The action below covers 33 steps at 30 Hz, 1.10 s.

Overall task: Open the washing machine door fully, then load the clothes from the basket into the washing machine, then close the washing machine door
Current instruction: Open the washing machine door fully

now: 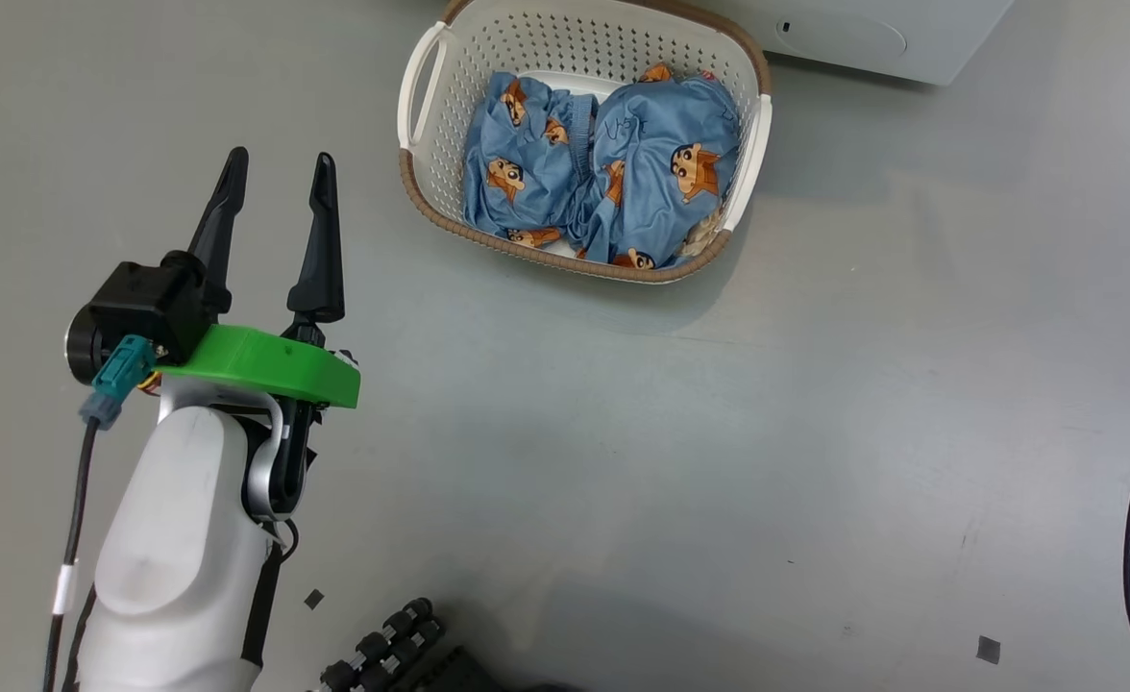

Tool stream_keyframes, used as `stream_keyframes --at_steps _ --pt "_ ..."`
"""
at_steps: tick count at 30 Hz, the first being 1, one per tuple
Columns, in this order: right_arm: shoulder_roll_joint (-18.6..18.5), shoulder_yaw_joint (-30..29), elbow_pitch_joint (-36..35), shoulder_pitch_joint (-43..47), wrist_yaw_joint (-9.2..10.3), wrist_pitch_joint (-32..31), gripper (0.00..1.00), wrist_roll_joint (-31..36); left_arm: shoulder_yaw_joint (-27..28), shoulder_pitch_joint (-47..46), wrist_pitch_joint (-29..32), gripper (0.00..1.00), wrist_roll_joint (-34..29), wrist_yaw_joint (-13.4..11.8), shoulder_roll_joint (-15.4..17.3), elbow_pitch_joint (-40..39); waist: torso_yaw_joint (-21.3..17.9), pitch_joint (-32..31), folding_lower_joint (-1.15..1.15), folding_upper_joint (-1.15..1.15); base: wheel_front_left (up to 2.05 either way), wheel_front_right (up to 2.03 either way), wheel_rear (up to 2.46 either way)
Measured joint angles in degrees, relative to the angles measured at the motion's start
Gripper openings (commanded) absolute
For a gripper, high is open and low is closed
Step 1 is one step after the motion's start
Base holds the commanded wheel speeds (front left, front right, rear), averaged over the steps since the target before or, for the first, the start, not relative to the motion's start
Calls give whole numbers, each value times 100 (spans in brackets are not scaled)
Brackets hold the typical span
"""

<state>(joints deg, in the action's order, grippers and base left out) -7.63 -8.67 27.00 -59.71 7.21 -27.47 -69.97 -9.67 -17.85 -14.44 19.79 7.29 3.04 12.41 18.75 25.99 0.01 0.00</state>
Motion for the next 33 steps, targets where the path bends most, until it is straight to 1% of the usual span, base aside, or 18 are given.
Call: stream_keyframes --at_steps 8,14,33 --pt "-8 52 33 -227 1 -49 0 109 -57 -48 0 100 43 0 -29 -5 132 163 0 0 0 0 0" --pt "-14 51 164 -240 1 -47 0 179 -65 -109 0 100 77 0 -46 11 239 253 0 0 0 0 0" --pt "-99 -1 545 -684 9 -40 0 417 -71 -109 0 100 99 0 -116 26 405 347 0 0 0 0 0"
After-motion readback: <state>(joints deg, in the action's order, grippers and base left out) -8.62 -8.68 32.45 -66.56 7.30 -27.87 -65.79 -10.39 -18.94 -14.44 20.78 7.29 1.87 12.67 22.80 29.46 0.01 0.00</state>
